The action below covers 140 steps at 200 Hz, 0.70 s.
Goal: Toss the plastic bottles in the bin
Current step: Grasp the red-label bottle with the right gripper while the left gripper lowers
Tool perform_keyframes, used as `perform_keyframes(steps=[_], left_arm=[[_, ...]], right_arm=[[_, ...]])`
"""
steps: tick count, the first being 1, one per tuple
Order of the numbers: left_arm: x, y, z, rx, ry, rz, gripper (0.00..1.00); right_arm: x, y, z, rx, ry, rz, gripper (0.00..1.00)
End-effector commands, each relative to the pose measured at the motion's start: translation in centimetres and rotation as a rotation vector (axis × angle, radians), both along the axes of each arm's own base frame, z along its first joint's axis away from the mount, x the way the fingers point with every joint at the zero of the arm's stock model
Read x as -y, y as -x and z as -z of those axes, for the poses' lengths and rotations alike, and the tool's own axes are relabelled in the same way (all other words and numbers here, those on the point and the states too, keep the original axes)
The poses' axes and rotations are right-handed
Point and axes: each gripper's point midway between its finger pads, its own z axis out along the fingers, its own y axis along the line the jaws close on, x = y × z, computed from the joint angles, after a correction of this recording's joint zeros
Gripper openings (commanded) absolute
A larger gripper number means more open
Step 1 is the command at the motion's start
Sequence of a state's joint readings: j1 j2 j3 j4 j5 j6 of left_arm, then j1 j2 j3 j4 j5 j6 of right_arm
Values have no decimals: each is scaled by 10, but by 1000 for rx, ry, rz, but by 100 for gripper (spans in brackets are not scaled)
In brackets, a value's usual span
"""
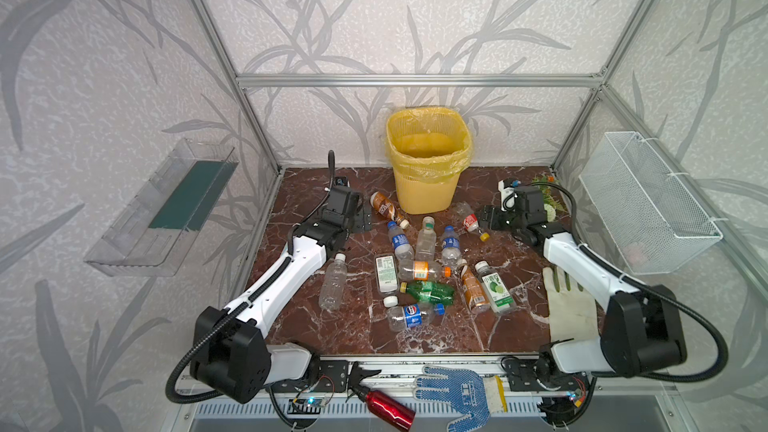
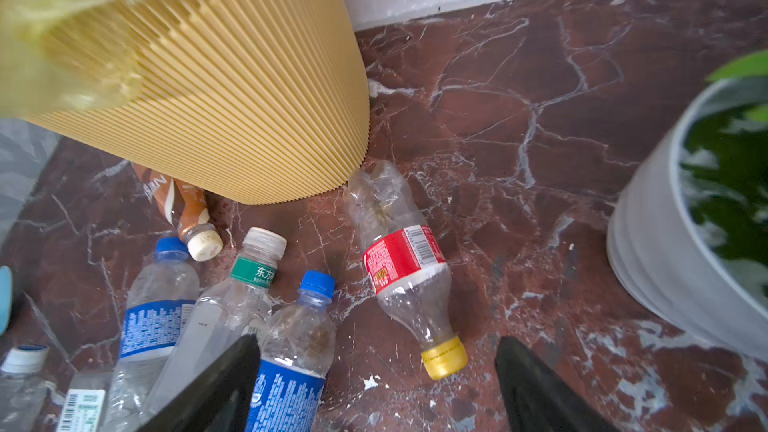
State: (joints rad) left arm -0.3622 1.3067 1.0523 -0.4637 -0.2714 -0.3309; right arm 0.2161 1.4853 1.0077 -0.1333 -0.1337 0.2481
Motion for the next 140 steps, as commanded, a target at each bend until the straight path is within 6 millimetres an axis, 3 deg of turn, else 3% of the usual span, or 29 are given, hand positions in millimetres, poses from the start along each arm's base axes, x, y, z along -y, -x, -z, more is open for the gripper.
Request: perform_keyframes(steps=[1, 24, 28, 48, 91, 140], left_arm=[[-21, 25, 8, -60, -31, -85, 99], [-29, 41, 27, -120, -51, -109, 99], [-30, 43, 29, -126, -55, -114, 99], [-37, 52, 40, -153, -64, -135, 99], [-41, 54, 49, -152, -47, -151, 99], [-48, 61, 62, -208, -70, -160, 99]], right_arm=[[-10, -11, 15, -54, 148, -91, 87], [-19, -23, 30, -113, 204, -141, 85], [-21, -25, 43, -150, 213, -151, 85], [-23, -31, 59, -210, 234, -168, 82], [-31, -39, 83, -295, 234, -211, 73], [-24, -38, 106, -402, 304, -217, 74]])
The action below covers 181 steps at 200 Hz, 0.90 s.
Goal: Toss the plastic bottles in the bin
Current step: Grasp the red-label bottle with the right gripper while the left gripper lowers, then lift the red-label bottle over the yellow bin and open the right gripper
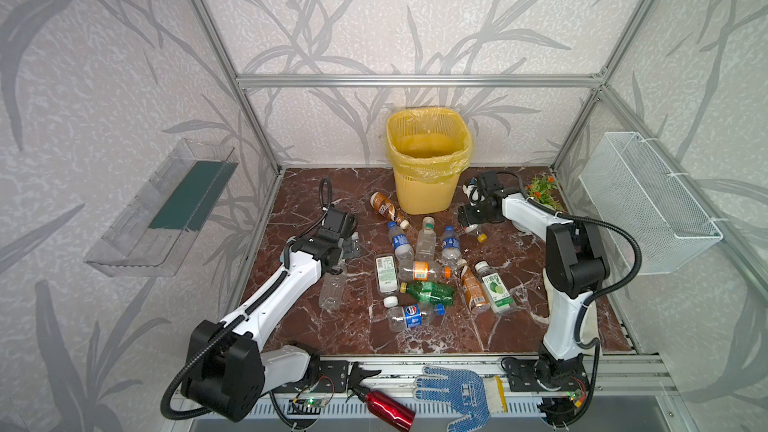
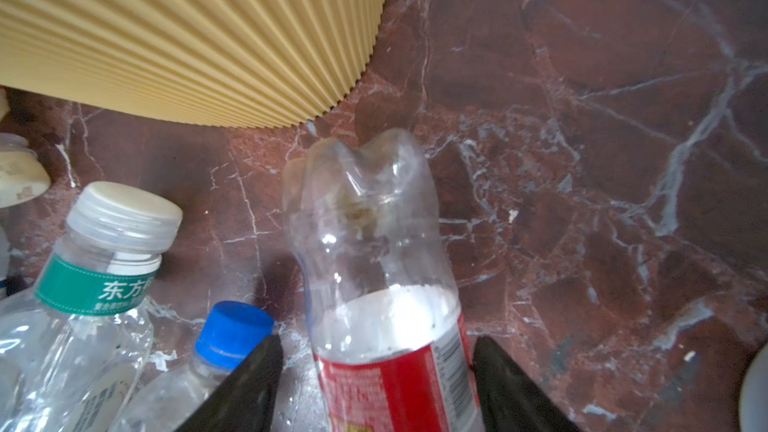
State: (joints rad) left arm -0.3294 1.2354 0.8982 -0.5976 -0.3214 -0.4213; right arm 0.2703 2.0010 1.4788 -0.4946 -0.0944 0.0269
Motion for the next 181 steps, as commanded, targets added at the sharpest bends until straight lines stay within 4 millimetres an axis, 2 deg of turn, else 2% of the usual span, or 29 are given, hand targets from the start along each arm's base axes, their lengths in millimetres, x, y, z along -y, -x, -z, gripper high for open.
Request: perform_keyframes(steps=[1, 32, 68, 86, 98, 111, 127, 137, 140, 155, 168, 181], left_arm=[[-9, 9, 7, -32, -20, -29, 99], [-9, 8, 10, -38, -17, -30, 99], [-10, 6, 13, -43, -12, -32, 99], [-12, 7, 18, -57, -14, -45, 99], [-18, 10, 21, -58, -20, -94, 99], [-20, 11, 25, -68, -24, -102, 99], [-20, 10, 28, -76, -19, -104, 99], [-19, 10, 31, -82, -13, -101, 99], [-19, 10, 32, -83, -11, -102, 99], [-19, 9, 36, -95, -4, -102, 99], [-18, 8, 40, -106, 5, -101, 99], [-17, 7, 43, -116, 12, -101, 99]], right_arm=[[7, 8, 11, -74, 56, -14, 74], [8, 6, 16, -91, 67, -11, 73], [9, 4, 11, -77, 75, -6, 57], [11, 6, -1, -80, 72, 12, 52], [11, 6, -18, -54, 66, 11, 49], [14, 5, -49, 13, 55, 19, 47], [20, 4, -107, 146, 14, 50, 44], [29, 4, -149, 254, -21, 87, 43], [32, 6, -170, 309, -38, 99, 43], [48, 14, -244, 552, -82, 140, 43], [64, 33, -307, 760, -117, 178, 43], [78, 52, -358, 899, -150, 224, 42]])
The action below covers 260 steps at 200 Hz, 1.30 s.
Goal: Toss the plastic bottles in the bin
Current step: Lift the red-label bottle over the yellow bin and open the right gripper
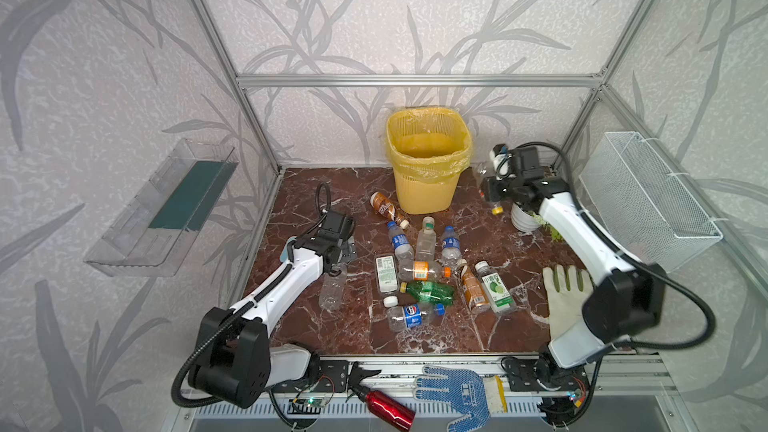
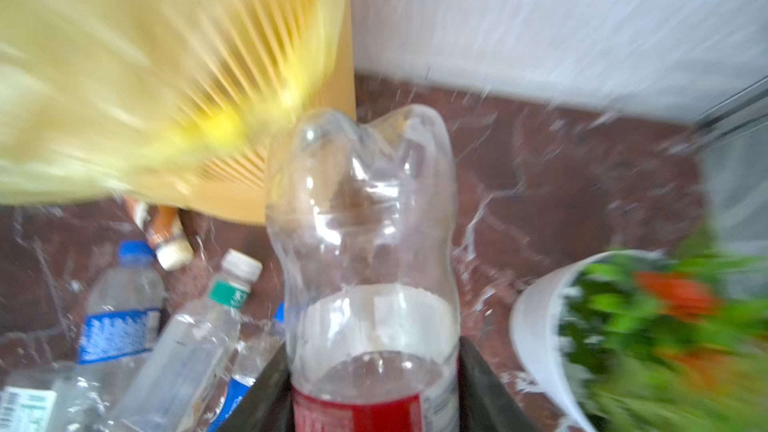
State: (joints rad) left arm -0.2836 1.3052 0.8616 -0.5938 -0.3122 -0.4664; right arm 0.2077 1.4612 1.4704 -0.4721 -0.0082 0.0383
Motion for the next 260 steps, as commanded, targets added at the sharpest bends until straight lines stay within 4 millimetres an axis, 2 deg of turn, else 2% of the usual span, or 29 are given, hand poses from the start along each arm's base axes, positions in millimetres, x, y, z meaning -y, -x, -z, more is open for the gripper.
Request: perform_keyframes(steps=[1, 3, 23, 35, 46, 60, 71, 75, 85, 89, 93, 97, 110, 125, 137, 142, 146, 163, 182, 222, 245, 260], left_arm=[[-2, 2, 10, -26, 11, -24, 99], [-2, 2, 11, -28, 12, -24, 99], [1, 1, 14, -43, 26, -19, 99], [3, 2, 16, -61, 34, -13, 99], [4, 3, 16, -77, 39, -13, 99], [5, 5, 18, -89, 46, -12, 99], [6, 5, 19, -89, 54, -12, 99], [7, 5, 19, -87, 55, -12, 99], [8, 4, 18, -82, 63, -12, 99], [8, 4, 17, -81, 66, -10, 99], [9, 3, 16, -79, 69, -10, 99], [9, 3, 15, -77, 72, -7, 99], [9, 4, 13, -75, 69, -3, 99], [7, 5, 11, -69, 61, -4, 99], [6, 7, 10, -66, 62, -5, 99], [6, 7, 10, -66, 62, -6, 99], [6, 8, 10, -68, 62, -6, 99], [7, 10, 10, -67, 73, -9, 99], [11, 16, 14, -77, 105, 1, 99], [20, 30, 25, -127, 165, 22, 96], [24, 40, 31, -166, 193, 26, 92], [26, 46, 36, -191, 202, 29, 90]], right_arm=[[28, 27, -116, 357, -78, 90, 42], [31, 32, -127, 383, -86, 95, 42], [27, 46, -177, 503, -153, 63, 42], [19, 44, -192, 535, -222, 28, 42], [6, 34, -196, 537, -306, -17, 42], [-22, 10, -184, 488, -391, -87, 42], [-61, -8, -168, 423, -381, -180, 44], [-78, -15, -156, 382, -361, -221, 45], [-115, -27, -138, 294, -299, -321, 52], [-125, -29, -137, 278, -271, -343, 56], [-134, -37, -126, 237, -239, -352, 61], [-137, -41, -126, 227, -218, -345, 64], [-126, -53, -143, 248, -225, -275, 71], [-109, -51, -178, 367, -271, -214, 93], [-97, -41, -201, 458, -283, -178, 96], [-95, -42, -200, 469, -281, -166, 96], [-89, -30, -214, 502, -287, -159, 96], [-82, -18, -219, 528, -284, -147, 98], [-77, -9, -212, 529, -275, -144, 99], [-57, 1, -181, 491, -280, -120, 99], [-38, 2, -149, 429, -293, -74, 99], [-27, 4, -117, 363, -293, -44, 99]])
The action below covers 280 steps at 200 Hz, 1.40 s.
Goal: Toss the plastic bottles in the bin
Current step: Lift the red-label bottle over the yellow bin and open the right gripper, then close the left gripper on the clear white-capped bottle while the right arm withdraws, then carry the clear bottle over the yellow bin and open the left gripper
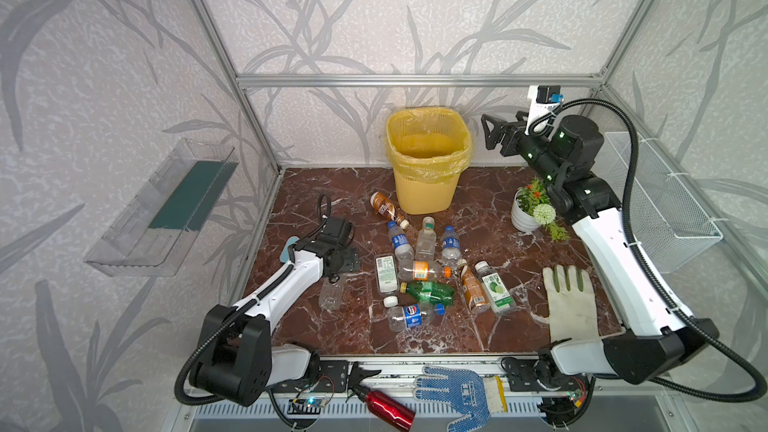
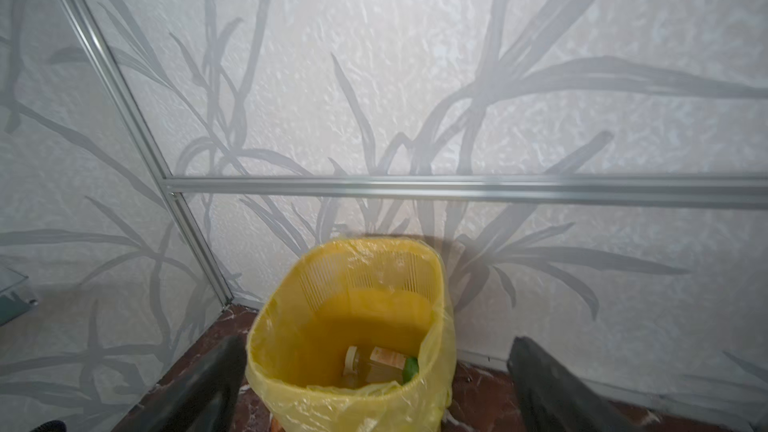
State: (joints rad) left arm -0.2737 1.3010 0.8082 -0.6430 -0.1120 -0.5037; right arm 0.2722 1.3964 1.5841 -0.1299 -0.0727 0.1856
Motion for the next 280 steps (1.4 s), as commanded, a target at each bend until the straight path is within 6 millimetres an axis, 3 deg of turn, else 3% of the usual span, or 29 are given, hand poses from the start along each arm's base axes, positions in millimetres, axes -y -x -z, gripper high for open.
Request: perform_keyframes(steps=[1, 41, 85, 117, 155, 176, 190, 204, 217, 229, 240, 262, 280], left_arm=[[3, 17, 6, -55, 34, -5, 90], [3, 26, 17, -113, 37, -7, 89], [9, 27, 33, -188, 45, 3, 82], [9, 23, 37, -208, 34, 3, 76], [13, 15, 35, -177, 56, 8, 63], [17, 9, 32, -152, 76, 7, 49], [21, -3, 19, -95, 95, 10, 43], [21, -24, -10, 4, 104, 4, 41], [15, -47, -57, 138, 92, -4, 40], [3, -71, -119, 313, 76, -19, 40], [-11, -90, -190, 525, 67, -37, 41], [-30, -104, -323, 931, 80, -91, 44], [-19, -113, -389, 1128, 156, -52, 43]], right_arm=[[13, -2, 47, -106, -17, 24, 99], [48, 16, 135, -290, -26, 106, 99], [75, 45, 204, -427, -28, 184, 99], [79, 62, 249, -508, -41, 190, 99], [82, 71, 282, -580, -49, 199, 99], [81, 70, 287, -587, -66, 199, 99], [80, 69, 289, -591, -76, 196, 99], [80, 68, 287, -586, -83, 194, 99], [80, 68, 285, -580, -82, 194, 99], [81, 67, 281, -571, -79, 195, 99], [83, 67, 280, -566, -78, 200, 99], [86, 69, 277, -559, -84, 209, 99], [88, 72, 274, -552, -90, 217, 99]])
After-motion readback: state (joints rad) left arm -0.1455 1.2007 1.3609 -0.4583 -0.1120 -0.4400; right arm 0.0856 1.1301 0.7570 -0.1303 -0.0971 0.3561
